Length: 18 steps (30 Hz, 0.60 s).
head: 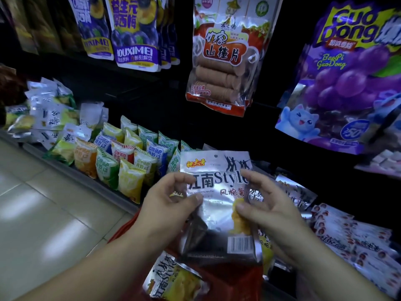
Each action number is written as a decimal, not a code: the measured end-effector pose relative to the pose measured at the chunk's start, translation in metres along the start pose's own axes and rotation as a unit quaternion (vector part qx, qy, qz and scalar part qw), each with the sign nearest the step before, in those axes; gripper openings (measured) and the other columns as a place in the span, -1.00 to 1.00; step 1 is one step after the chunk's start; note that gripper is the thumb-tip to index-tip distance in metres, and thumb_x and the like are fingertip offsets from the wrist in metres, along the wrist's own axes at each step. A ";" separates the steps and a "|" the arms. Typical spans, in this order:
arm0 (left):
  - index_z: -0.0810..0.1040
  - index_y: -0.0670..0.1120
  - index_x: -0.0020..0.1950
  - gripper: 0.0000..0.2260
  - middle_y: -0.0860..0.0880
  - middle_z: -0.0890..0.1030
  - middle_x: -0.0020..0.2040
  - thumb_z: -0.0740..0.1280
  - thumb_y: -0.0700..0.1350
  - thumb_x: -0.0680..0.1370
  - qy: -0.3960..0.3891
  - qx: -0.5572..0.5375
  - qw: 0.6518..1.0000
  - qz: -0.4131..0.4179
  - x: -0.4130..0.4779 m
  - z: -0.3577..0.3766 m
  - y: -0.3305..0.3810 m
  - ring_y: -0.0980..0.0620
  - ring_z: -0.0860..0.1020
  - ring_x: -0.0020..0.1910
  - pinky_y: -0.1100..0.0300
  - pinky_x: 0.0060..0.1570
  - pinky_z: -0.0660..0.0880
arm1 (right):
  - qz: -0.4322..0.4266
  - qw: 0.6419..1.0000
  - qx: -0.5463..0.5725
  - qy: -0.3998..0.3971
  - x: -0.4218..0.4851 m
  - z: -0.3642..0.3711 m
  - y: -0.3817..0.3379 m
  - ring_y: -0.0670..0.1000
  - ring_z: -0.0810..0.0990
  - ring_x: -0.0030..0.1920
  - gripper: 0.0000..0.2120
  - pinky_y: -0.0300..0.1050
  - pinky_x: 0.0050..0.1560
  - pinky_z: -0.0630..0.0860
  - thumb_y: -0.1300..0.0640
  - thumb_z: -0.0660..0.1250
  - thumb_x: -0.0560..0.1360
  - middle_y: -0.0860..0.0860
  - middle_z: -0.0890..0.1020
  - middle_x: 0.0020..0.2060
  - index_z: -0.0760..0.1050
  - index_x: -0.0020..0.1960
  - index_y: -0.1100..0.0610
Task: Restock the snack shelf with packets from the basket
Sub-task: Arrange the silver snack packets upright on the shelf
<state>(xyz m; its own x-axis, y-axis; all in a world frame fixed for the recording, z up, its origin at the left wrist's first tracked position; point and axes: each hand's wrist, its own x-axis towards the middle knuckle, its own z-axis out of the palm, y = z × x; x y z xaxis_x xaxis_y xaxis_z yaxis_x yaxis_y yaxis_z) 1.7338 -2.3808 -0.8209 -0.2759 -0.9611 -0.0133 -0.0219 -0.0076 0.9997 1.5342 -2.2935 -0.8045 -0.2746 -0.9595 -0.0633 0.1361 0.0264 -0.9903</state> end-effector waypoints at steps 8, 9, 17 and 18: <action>0.38 0.23 0.49 -0.42 -0.07 0.68 -0.06 0.49 -0.09 0.55 -0.087 -0.010 0.991 -0.100 -0.005 0.001 0.001 -0.01 0.66 -0.17 0.02 -0.06 0.55 | -0.005 0.995 -0.034 0.097 0.006 -0.001 0.007 0.06 0.73 -0.21 -0.65 -0.14 -0.24 0.64 0.43 0.38 0.55 0.11 0.68 0.10 0.64 0.18 0.04; 0.37 0.22 0.50 -0.42 -0.07 0.68 -0.09 0.49 -0.10 0.55 -0.115 -0.014 0.988 -0.106 -0.008 0.003 0.001 0.00 0.66 -0.17 0.06 -0.03 0.54 | -0.011 0.993 -0.040 0.111 0.008 -0.002 0.008 0.04 0.74 -0.19 -0.68 -0.16 -0.21 0.64 0.40 0.39 0.55 0.14 0.67 0.12 0.65 0.17 0.04; 0.49 0.37 0.36 -0.40 0.15 0.61 0.25 0.61 0.00 0.41 -0.102 -0.030 0.992 -0.065 -0.010 -0.003 0.003 0.08 0.61 0.24 -0.02 0.23 0.57 | 0.064 0.990 -0.112 -0.049 0.006 -0.020 0.014 0.03 0.62 0.28 -0.12 0.07 0.22 0.60 0.14 0.75 0.15 -0.32 0.51 0.37 0.52 0.35 -0.32; 0.48 0.36 0.38 -0.36 0.22 0.58 0.26 0.61 -0.07 0.42 -0.125 -0.023 0.990 -0.058 -0.012 -0.002 0.005 0.17 0.61 0.22 0.09 0.16 0.60 | 0.061 0.990 -0.120 -0.039 0.005 -0.019 0.014 0.01 0.62 0.29 -0.15 0.11 0.26 0.60 0.13 0.74 0.19 -0.35 0.53 0.33 0.51 0.34 -0.36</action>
<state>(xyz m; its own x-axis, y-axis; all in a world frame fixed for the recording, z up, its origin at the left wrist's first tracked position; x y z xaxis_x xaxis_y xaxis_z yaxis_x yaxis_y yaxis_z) 1.7390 -2.3696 -0.8154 -0.5035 -0.8548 -0.1257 -0.0240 -0.1316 0.9910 1.5163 -2.2928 -0.8210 -0.1936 -0.9637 -0.1839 -0.0692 0.2004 -0.9773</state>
